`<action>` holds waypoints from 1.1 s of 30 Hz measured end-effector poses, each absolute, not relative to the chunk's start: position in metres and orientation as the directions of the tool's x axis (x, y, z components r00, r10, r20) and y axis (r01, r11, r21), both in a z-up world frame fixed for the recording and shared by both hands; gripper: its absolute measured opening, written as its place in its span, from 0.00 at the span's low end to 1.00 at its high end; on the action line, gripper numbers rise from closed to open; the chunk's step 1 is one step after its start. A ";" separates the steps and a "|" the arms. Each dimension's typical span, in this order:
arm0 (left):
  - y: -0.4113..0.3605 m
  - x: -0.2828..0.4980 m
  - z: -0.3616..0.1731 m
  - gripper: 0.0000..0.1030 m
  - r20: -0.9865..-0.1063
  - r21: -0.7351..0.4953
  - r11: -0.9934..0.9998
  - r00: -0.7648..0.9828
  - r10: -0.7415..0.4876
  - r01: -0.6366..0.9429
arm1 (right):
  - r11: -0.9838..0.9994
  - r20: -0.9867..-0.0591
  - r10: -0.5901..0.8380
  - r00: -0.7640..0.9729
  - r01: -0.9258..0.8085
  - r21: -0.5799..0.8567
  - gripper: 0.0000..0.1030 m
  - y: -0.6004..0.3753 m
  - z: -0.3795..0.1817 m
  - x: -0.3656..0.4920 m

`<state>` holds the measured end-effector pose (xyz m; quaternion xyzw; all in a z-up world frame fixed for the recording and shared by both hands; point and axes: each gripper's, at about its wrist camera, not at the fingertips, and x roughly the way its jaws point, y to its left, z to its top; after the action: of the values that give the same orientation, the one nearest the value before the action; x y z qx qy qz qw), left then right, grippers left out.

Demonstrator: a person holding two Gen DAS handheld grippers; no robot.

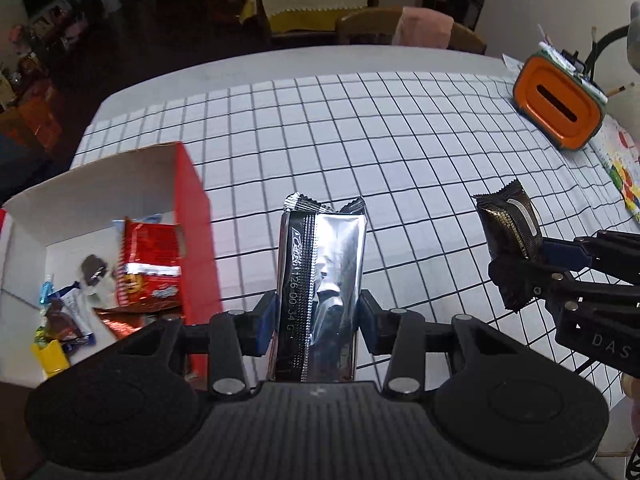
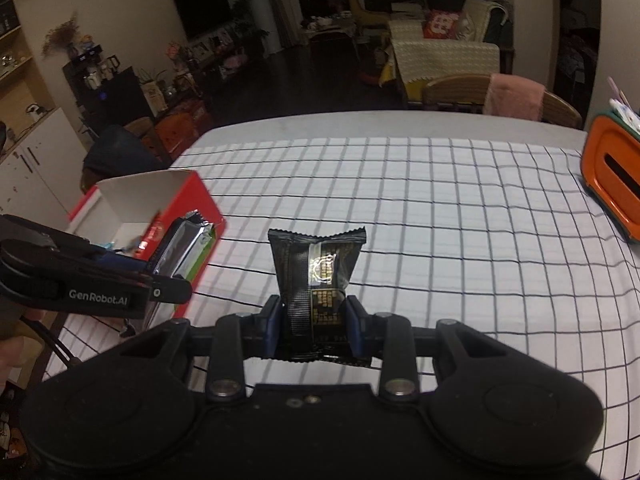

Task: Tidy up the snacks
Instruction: 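Carry the silver bar and black packet over the red box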

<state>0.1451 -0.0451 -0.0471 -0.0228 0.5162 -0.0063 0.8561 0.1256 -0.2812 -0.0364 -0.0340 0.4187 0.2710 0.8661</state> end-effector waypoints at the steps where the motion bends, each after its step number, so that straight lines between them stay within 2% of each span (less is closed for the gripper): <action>1: -0.039 0.141 -0.044 0.41 -0.880 -0.045 0.999 0.475 -0.031 -0.018 | 0.846 -0.741 0.447 0.501 -0.506 0.169 0.31 -0.278 -0.033 0.125; 18: 0.068 0.106 -0.024 0.41 -0.851 -0.063 0.996 0.525 -0.018 -0.068 | 0.808 -0.730 0.471 0.495 -0.574 0.132 0.31 -0.136 -0.020 0.139; 33: 0.163 0.102 -0.036 0.41 -0.855 -0.022 0.994 0.518 0.036 -0.104 | 0.814 -0.744 0.458 0.486 -0.565 0.132 0.31 -0.040 -0.037 0.149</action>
<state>0.1021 0.1633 -0.0360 -0.0351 0.4894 0.0402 0.8704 0.1487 -0.0400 -0.0370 -0.0654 0.4104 0.2977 0.8595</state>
